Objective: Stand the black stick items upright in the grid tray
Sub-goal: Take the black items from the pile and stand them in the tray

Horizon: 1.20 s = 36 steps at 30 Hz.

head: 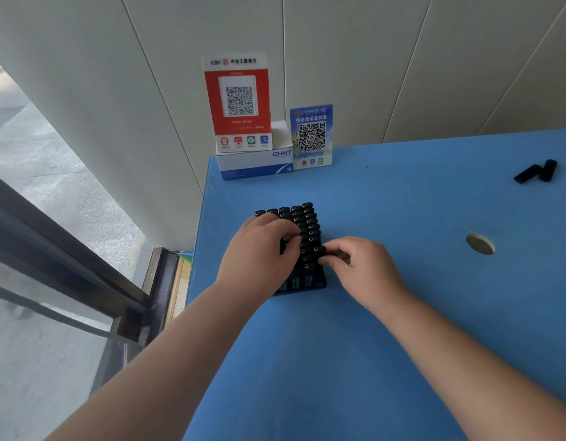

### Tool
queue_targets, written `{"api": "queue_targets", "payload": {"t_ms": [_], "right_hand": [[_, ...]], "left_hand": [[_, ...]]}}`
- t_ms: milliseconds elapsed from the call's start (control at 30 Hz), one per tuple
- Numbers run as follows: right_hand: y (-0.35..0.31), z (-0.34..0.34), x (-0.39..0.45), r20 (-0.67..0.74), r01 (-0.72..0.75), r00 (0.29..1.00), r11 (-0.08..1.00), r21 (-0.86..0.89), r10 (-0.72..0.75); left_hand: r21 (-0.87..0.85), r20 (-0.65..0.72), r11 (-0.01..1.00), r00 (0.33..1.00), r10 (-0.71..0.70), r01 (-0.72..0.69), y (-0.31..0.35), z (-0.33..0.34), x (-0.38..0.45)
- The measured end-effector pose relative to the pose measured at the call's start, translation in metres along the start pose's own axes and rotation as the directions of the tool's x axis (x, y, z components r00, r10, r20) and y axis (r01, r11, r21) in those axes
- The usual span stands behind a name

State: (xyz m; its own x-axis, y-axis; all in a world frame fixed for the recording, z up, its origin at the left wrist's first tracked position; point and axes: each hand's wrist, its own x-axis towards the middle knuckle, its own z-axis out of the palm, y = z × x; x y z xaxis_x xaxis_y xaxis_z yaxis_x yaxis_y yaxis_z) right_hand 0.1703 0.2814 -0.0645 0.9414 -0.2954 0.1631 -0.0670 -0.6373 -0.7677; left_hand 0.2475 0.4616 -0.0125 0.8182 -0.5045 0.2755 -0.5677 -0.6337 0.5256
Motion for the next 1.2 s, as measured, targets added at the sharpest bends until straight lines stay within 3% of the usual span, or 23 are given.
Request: {"api": "queue_targets", "payload": {"t_ms": [200, 467, 667, 933, 1067, 1200], "right_hand": [[0.003, -0.01, -0.011, -0.036, -0.136, 0.99, 0.991, 0.015, 0.137], [-0.003, -0.055, -0.044, -0.183, -0.179, 0.97, 0.981, -0.079, 0.162], [-0.005, -0.116, -0.086, -0.312, -0.265, 0.932, 0.932, -0.247, 0.182], [0.008, -0.203, -0.161, -0.465, -0.469, 0.853, 0.738, -0.485, 0.237], [0.023, -0.245, -0.197, -0.533, -0.564, 0.795, 0.675, -0.476, 0.288], [0.043, -0.287, -0.23, -0.526, -0.584, 0.786, 0.671, -0.457, 0.325]], "left_hand": [[0.079, -0.015, 0.996, 0.999, 0.046, -0.045, -0.002, -0.005, -0.01], [0.138, 0.02, 0.984, 0.994, 0.111, -0.112, 0.012, -0.017, -0.02], [0.117, 0.076, 0.941, 0.948, 0.31, -0.317, 0.062, 0.001, -0.013], [0.11, 0.23, 0.886, 0.879, 0.418, -0.45, 0.134, 0.049, -0.013], [0.132, 0.231, 0.868, 0.866, 0.443, -0.479, 0.183, 0.07, -0.018], [0.096, 0.215, 0.865, 0.859, 0.465, -0.493, 0.234, 0.093, -0.029]]}}
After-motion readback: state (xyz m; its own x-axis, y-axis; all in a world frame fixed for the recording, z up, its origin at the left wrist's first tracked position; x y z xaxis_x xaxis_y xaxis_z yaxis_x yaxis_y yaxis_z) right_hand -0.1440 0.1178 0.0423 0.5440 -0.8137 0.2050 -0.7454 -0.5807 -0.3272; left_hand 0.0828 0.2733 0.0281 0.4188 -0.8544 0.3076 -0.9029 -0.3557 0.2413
